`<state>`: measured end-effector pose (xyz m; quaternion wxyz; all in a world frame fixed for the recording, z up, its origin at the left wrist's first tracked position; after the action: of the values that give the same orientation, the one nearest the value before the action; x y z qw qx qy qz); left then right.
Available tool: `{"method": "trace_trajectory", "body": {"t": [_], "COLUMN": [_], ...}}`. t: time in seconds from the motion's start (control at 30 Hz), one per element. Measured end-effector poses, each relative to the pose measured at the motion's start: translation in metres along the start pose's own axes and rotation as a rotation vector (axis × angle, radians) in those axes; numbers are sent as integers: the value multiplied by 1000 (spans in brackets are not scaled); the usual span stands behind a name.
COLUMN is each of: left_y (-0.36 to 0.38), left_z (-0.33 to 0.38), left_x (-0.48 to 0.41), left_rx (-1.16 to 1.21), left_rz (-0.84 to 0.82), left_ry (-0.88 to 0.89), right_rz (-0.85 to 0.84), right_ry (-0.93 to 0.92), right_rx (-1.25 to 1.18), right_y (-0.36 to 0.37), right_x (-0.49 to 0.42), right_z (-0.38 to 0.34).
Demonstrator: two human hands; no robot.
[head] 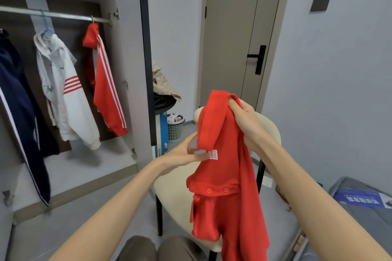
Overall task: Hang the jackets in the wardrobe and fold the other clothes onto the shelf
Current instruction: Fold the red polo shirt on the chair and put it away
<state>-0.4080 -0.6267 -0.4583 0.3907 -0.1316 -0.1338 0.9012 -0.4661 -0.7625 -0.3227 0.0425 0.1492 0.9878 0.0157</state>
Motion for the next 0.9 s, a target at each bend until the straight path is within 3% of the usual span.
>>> {"method": "trace_trajectory", "body": {"t": [0.13, 0.23, 0.33, 0.47, 0.57, 0.63, 0.73, 0.83, 0.9], "left_y": [26, 35, 16, -23, -51, -61, -61, -54, -48], "left_z": [-23, -32, -28, 1, 39, 60, 80, 93, 98], "left_x": [1, 4, -1, -5, -4, 0, 7, 12, 15], "left_rx": [72, 128, 31, -204, -300, -307, -346, -346, -352], "left_rz": [-89, -146, -6, 194, 317, 352, 348, 346, 327], "left_ry": [-173, -122, -29, 126, 313, 407, 501, 563, 581], "right_rz": [24, 74, 167, 331, 376, 369, 176, -280, -373], "right_ry": [184, 260, 234, 156, 127, 111, 116, 237, 248], "right_rx": [-202, -364, -343, 0, 267, 576, 988, 704, 677], "right_y": [-12, -28, -44, -62, -68, -65, -35, 10, 26], "right_x": [-3, -6, -9, -14, -15, -14, -11, 2, 11], "right_z": [11, 19, 31, 51, 63, 67, 70, 83, 90]}}
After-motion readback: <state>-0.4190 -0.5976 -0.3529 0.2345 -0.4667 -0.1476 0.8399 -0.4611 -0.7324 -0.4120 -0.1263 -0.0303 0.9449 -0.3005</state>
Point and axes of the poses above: each hand's wrist, its own x-axis away from the middle knuckle, its own y-axis out of the palm, z = x × y, the point moved 9 cm from there along -x, towards the middle knuckle, and after that the axes turned 14 degrees about y, right-handed, at the moved point
